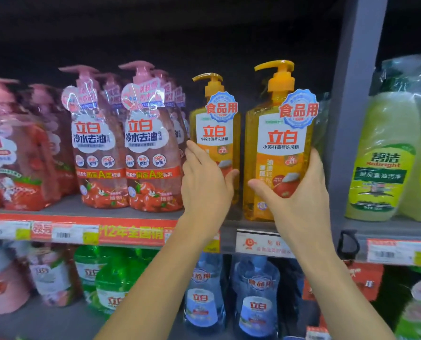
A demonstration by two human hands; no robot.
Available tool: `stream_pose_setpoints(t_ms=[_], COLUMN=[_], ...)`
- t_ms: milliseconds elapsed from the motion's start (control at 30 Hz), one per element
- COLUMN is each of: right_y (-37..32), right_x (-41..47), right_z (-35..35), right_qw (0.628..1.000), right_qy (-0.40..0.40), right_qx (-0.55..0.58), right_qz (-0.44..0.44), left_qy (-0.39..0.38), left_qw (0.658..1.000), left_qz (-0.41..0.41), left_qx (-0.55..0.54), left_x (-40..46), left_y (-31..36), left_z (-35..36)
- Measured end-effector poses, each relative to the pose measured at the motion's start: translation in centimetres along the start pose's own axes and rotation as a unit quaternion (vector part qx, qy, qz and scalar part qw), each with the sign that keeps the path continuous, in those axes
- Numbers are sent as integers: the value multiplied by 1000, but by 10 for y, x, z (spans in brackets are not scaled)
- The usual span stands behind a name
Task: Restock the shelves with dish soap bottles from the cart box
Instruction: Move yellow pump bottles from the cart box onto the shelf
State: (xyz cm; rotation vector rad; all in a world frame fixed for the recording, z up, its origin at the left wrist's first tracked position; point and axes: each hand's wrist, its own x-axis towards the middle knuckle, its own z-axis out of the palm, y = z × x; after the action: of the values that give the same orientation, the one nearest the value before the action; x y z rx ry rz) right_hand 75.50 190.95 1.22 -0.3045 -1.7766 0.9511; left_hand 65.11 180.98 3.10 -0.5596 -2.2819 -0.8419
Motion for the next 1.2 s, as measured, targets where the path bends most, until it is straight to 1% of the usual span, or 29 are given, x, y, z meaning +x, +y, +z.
stream_pose_setpoints(t_ms=[200, 400, 633, 800, 900, 1067, 1200], right_y=[3, 6, 6, 6, 6, 6, 3], right_x=[1, 2, 3, 3, 3, 2, 2], right_z=[-1, 0, -2, -5, -6, -8, -9], right_qw=[1000, 999, 999, 997, 995, 993, 992], right_qy=[-8, -29, -41, -64, -70, -74, -80], right_qx=[-6, -18, -31, -52, -68, -89, -96], right_qz=[-5, -3, -2, -1, -4, -7, 3], left_qy=[-2, -25, -45, -65, -63, -60, -85], left_qw=[1000, 999, 998, 997, 997, 997, 995], left_qz=[-2, -27, -36, -40, -41, -41, -33], left_qx=[25, -31, -32, -25, -20, 4, 43], left_x=[25, 47, 66, 77, 79, 81, 81], left_y=[-2, -4, -8, -8, -8, -11, -10], left_z=[19, 35, 52, 59, 65, 71, 59])
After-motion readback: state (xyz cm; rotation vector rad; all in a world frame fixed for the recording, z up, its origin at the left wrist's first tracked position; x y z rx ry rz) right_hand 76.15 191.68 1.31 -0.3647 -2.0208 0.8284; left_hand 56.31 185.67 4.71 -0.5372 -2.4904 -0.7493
